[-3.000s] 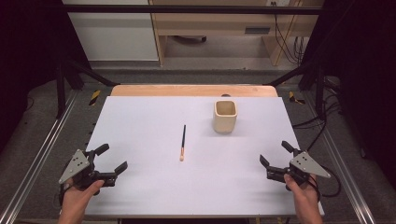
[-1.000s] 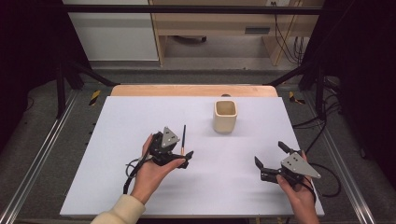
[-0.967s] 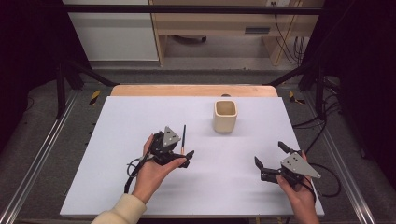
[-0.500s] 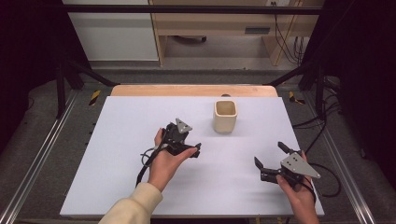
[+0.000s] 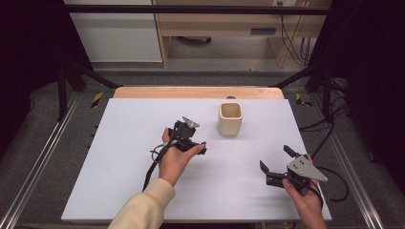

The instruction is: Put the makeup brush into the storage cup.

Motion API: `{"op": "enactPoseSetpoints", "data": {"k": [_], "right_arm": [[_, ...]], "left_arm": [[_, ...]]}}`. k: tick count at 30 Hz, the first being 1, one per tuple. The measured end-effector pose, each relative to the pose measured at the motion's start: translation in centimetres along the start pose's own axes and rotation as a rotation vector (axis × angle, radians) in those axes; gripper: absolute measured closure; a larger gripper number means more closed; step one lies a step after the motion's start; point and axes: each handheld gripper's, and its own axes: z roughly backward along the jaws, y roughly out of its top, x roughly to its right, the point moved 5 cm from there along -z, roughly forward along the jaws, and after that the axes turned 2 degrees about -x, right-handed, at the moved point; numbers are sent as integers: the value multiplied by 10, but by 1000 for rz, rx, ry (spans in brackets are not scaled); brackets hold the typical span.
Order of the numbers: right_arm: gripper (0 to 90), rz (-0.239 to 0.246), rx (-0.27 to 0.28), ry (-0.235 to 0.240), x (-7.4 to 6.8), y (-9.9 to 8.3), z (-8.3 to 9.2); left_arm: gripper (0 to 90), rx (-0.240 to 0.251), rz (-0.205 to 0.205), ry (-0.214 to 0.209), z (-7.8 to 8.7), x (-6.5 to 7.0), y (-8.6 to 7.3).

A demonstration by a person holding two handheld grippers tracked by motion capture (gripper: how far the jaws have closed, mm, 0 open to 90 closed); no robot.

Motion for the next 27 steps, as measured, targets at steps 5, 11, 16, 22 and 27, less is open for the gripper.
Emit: {"op": "enactPoseSetpoints", "data": {"k": [5,11,16,22,27], "right_arm": [[22,0,1,1,0,0,0],[22,0,1,2,0,0,0],[22,0,2,2,0,0,0],[23,-1,3,3,0,0,0],[23,-2,4,2,0,0,0]], "left_arm": [[80,-10,10,11,-1,-3,1],[79,-18,21,20,-5,-9,4],[79,-33,31,25,-11,-11,4],[84,-54,39,23,-19,-7,4],[97,-70,45,26,-23,-5,3]]}}
